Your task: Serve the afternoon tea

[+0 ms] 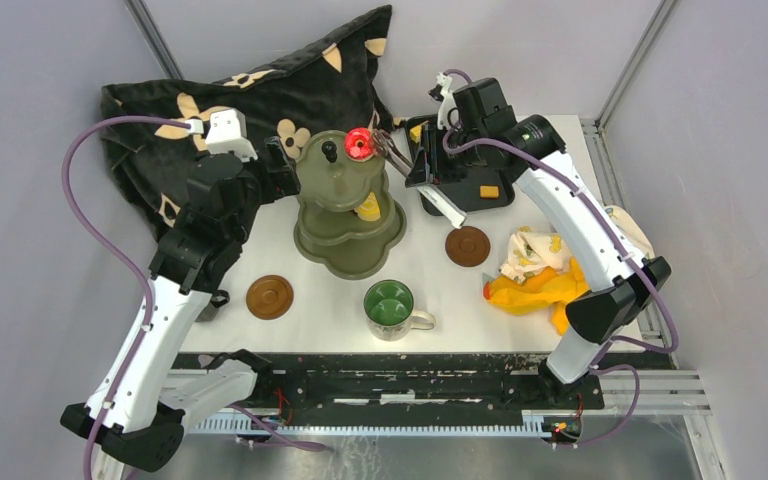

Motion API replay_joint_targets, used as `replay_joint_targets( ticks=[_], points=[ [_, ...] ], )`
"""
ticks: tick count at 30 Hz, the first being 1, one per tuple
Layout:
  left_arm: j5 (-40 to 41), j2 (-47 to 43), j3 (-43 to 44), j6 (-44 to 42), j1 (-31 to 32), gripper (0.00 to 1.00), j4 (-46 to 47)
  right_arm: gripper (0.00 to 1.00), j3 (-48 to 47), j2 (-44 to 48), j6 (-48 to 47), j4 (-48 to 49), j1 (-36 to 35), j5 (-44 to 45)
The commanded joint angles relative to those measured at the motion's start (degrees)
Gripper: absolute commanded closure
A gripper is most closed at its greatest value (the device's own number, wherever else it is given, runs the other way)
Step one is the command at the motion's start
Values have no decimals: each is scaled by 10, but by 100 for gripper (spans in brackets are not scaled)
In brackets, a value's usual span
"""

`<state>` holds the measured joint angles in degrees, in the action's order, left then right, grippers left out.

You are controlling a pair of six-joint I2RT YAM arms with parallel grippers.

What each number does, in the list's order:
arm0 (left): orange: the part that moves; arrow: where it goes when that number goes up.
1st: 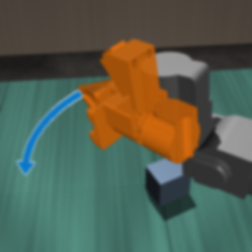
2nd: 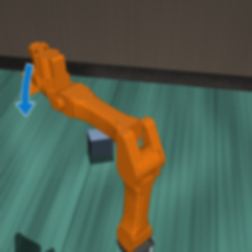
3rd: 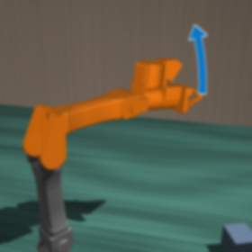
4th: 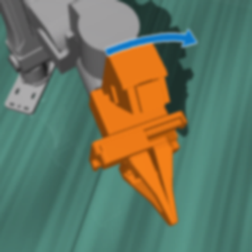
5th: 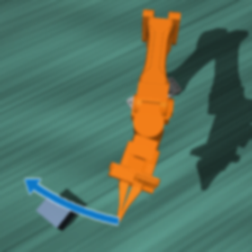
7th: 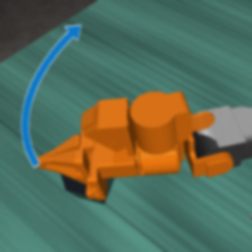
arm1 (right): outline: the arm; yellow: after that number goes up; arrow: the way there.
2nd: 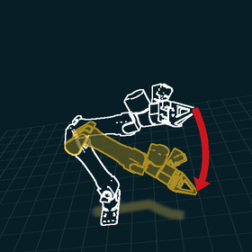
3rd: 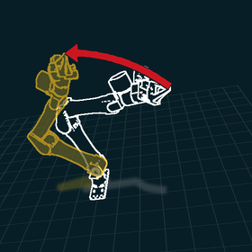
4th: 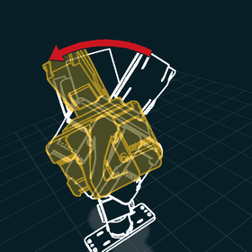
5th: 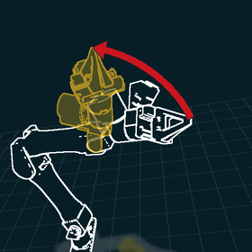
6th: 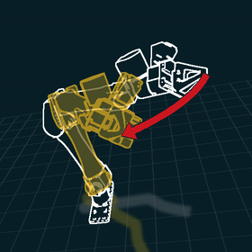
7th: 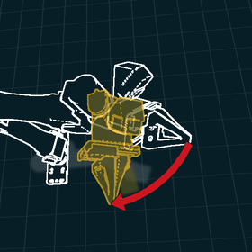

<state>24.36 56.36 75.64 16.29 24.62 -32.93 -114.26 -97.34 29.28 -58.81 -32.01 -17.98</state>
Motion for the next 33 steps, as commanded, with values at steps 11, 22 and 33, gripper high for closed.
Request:
replay_joint_targets(
  ticks=[11, 22, 33],
  points=[
    [-1, -10, 8, 26, 1, 7, 15, 99, 60, 63, 14, 41, -6, -45],
    [-1, -22, 9, 29, 2, 7, 8, 99, 62, 65, 21, 43, -6, -52],
    [-4, -26, 14, 35, 1, 7, 1, 67, 60, 78, 27, 51, -7, -35]
  ],
)
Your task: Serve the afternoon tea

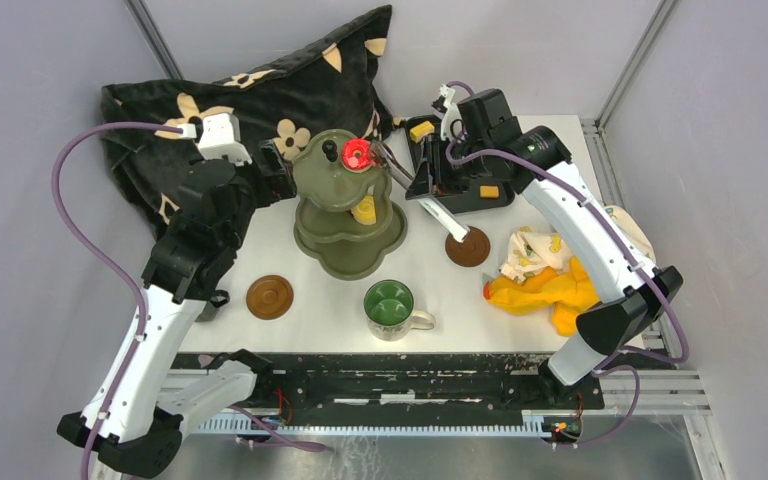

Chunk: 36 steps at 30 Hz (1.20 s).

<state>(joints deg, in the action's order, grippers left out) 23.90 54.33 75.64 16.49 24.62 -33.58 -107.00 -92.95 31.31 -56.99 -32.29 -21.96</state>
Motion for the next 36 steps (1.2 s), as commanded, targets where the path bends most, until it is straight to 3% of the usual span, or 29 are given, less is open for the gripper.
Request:
replay_joint_targets(
  ticks=[1, 16, 23, 29, 36],
  points=[
    [-2, -5, 13, 34, 1, 7, 7, 64, -15, 36, 7, 34, -5, 6],
    [-24, -9, 12, 55, 1, 7, -8, 58, -60, 32, -7, 20, -5, 26],
    [-23, -15, 15, 61, 1, 7, -24, 58, -89, 62, -35, -14, -3, 94],
    [-16, -40, -24, 58, 1, 6, -35, 58, -11, 129, -52, -20, 53, 152],
    [-28, -65, -88, 81, 1, 7, -47, 58, 196, 181, -31, 54, 161, 154]
  ],
)
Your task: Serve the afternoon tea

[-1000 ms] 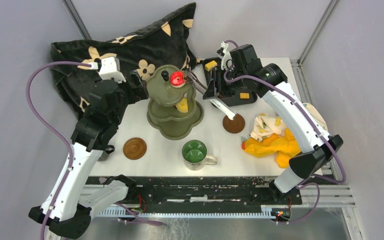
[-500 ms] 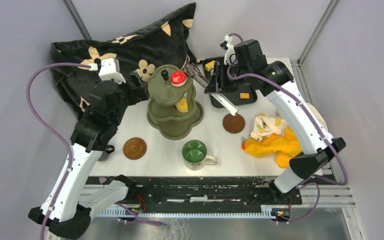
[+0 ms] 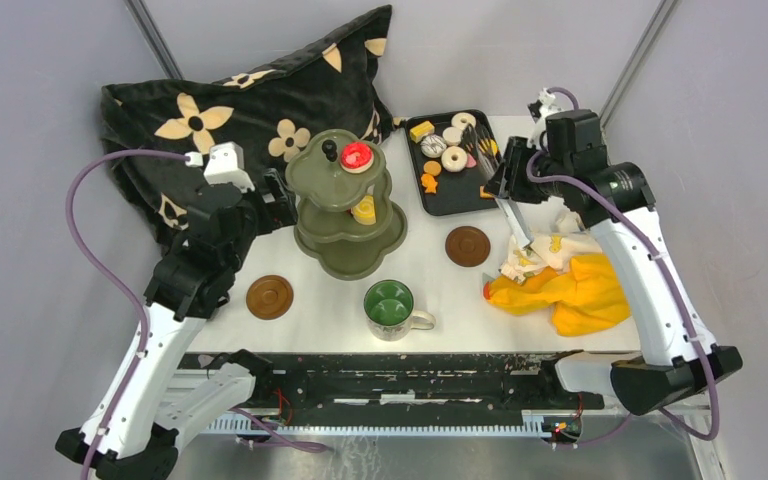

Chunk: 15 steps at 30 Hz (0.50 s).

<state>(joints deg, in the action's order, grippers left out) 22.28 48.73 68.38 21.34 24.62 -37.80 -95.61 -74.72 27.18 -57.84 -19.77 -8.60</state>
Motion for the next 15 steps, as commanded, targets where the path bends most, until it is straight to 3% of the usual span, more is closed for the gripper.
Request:
replay_joint_targets(
  ticks=[1, 5, 15],
  points=[
    [-20, -9, -13, 35, 2, 7, -10, 58, 102, -4, 13, 72, 43, 22],
    [-21, -9, 4, 33, 2, 7, -26, 57, 159, -27, 22, 115, 66, 13],
    [-34, 19, 22, 31, 1, 7, -17, 56, 185, -113, 53, 212, 123, -32]
  ],
)
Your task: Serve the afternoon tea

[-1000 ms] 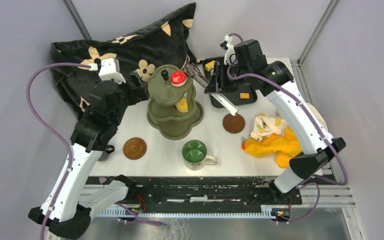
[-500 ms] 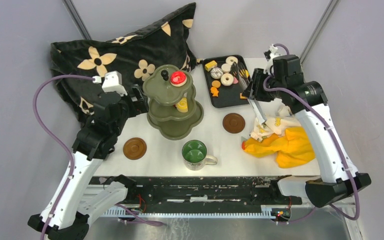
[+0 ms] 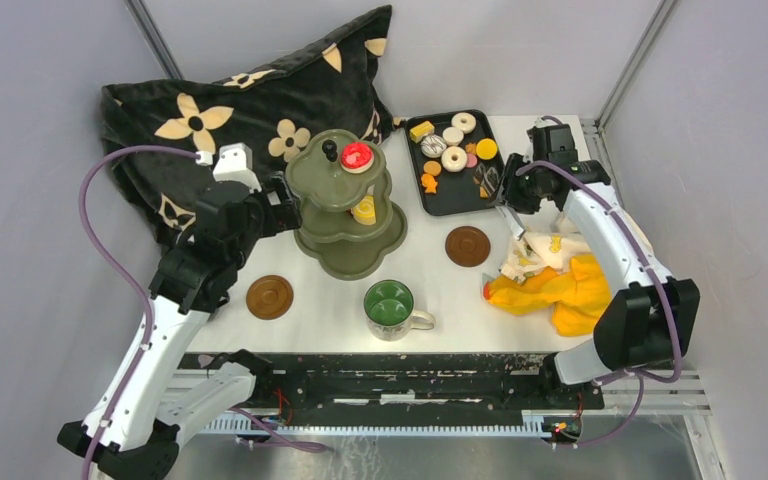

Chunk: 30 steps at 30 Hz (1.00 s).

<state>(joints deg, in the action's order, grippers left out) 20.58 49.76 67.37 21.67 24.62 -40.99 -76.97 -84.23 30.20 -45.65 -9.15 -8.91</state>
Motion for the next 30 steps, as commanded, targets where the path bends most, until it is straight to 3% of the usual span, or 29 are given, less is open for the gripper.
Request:
replay_joint_targets(
  ticks=[1, 30],
  points=[
    [-19, 11, 37, 27, 1, 7, 15, 56, 0, -27, 32, 100, 22, -38],
    [-3, 39, 50, 21, 1, 7, 9, 55, -41, -211, 166, 270, 97, -93]
  ],
)
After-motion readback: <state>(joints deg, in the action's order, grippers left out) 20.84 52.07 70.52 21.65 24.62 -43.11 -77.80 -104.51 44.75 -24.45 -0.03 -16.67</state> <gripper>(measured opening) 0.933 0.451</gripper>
